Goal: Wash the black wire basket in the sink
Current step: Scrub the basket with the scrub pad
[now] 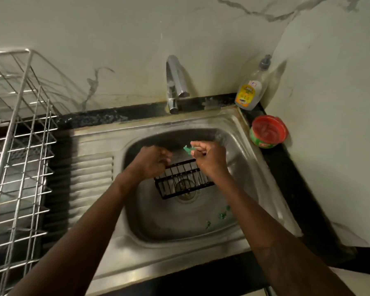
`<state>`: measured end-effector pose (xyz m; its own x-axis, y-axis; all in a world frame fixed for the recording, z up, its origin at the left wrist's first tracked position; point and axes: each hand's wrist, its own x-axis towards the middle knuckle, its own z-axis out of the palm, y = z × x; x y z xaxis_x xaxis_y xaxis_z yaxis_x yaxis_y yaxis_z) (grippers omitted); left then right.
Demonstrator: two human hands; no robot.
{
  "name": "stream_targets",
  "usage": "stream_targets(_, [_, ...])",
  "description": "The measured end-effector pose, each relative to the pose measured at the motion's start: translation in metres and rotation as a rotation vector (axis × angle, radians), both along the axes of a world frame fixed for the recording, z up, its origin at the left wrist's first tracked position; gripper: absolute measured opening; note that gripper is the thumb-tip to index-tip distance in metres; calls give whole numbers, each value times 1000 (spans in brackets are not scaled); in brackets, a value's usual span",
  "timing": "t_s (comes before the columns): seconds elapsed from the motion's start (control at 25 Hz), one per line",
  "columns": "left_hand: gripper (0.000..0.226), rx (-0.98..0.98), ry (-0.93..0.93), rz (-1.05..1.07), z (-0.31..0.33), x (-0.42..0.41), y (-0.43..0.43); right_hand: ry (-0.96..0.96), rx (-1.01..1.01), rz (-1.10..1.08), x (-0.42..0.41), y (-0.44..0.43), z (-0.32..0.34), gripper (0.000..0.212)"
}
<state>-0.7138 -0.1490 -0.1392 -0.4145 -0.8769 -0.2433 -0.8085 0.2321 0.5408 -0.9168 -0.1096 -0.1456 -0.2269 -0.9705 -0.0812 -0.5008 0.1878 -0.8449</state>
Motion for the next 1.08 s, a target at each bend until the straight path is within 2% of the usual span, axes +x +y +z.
stream_targets(0.12, [27, 43, -81, -8, -29, 45, 12, 67, -28, -19, 30, 8, -28, 34])
stream_targets(0.2, [23, 28, -19, 18, -42, 52, 17, 189, -78, 45, 54, 8, -38, 28])
stream_targets(0.36, [17, -124, 124, 91, -64, 49, 26, 437, -162, 324, 91, 22, -42, 12])
stream_targets(0.44, [19, -185, 145, 106, -76, 49, 28, 540, -167, 261, 72, 20, -47, 13])
stream_targets(0.56, [20, -217, 194, 122, -88, 43, 31, 545, -77, -33, 17, 6, -48, 15])
stream_targets(0.64, [19, -249, 233, 131, -91, 36, 34, 594, -9, -113, 8, 0, -51, 18])
stream_targets(0.72, [19, -311, 264, 132, -92, 32, 37, 600, -12, -41, 40, 5, -51, 21])
stream_targets(0.8, [25, -342, 302, 100, -95, 33, 37, 580, -82, 166, 82, 21, -56, 17])
stream_targets(0.88, [32, -359, 314, 60, -97, 34, 37, 576, -144, 291, 90, 28, -59, 18])
stream_targets(0.96, [21, -364, 312, 56, -97, 33, 37, 601, -159, 234, 54, 17, -55, 25])
stream_targets(1.08, [14, -381, 305, 68, -100, 31, 37, 677, -67, -39, -22, -2, -43, 26])
